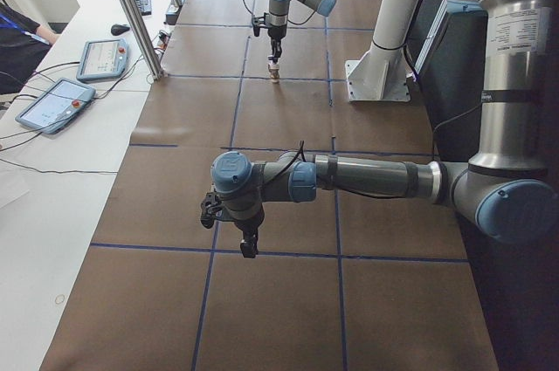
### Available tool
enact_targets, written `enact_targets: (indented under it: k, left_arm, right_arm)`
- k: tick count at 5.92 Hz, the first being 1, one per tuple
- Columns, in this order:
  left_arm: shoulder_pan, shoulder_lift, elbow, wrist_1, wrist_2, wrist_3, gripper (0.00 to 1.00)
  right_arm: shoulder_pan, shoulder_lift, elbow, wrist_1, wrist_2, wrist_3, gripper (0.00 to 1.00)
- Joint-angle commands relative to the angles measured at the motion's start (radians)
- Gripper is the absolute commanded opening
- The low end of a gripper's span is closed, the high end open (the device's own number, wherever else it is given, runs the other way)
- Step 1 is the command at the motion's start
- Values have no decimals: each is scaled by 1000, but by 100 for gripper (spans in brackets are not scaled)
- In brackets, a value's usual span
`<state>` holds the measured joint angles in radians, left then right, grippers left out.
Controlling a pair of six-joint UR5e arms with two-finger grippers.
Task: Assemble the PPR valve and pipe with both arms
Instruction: 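Lower the chrome valve onto the white pipe piece's top with the right gripper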
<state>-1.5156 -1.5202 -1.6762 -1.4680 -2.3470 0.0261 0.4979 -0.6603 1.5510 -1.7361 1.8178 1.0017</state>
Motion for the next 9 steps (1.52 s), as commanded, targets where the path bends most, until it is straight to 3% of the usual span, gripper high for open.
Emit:
enact_targets:
  k: [1,3,4,5,6,9]
  left_arm:
    - [0,0,0,0,0,0,100]
    - [0,-8,1,0,0,0,100]
    - [0,-8,3,0,2,0,100]
    - [0,-9,3,0,2,0,100]
    - [0,-9,3,0,2,0,100]
    - [0,-9,3,0,2,-2,100]
  right_arm:
    - [-2,1,4,-14,0,0,0]
    - [-10,-1,3,-13,-2,2,1]
    - [-13,5,-3,-11,0,3,16]
    - [-28,-2,-2,-5,-8,11,72]
    - [-28,4,-2,-5,-20,9,78]
    - [-28,4,1,-6,-20,8,79]
